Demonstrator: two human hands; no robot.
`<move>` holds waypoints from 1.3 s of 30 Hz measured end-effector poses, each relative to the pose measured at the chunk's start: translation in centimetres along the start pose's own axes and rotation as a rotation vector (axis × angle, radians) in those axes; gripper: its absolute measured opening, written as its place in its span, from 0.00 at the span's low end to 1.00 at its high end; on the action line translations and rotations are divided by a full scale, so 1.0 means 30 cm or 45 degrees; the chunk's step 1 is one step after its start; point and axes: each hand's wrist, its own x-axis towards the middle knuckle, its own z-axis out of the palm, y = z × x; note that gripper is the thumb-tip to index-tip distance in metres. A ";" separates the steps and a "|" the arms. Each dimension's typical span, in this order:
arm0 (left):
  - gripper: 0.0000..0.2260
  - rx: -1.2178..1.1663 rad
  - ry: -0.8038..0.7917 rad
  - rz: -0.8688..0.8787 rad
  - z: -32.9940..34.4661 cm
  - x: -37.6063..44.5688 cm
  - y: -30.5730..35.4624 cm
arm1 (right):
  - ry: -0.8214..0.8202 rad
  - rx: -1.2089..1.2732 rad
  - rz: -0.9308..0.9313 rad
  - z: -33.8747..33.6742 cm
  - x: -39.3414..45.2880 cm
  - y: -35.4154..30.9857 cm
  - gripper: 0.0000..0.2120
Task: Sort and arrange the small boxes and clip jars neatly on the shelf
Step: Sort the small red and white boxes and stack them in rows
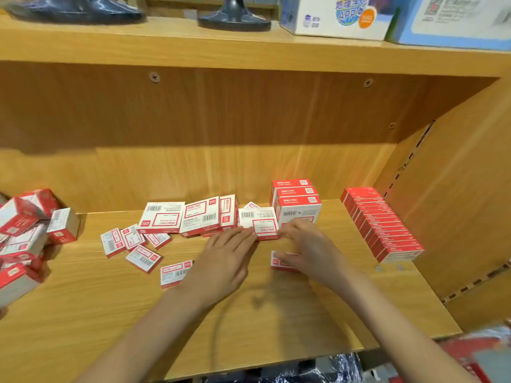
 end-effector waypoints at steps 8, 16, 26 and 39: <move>0.21 -0.269 0.227 -0.024 -0.036 -0.120 -0.057 | 0.034 -0.114 0.057 0.084 0.038 -0.073 0.26; 0.21 -0.189 0.275 -0.257 -0.041 -0.103 -0.140 | -0.058 0.048 0.117 0.074 0.047 -0.082 0.32; 0.20 -0.230 0.320 -0.311 -0.044 -0.090 -0.140 | -0.035 0.791 0.358 -0.023 0.058 -0.079 0.22; 0.18 -0.398 0.340 -0.174 -0.043 0.073 0.019 | 0.121 0.409 0.490 -0.177 -0.074 0.124 0.08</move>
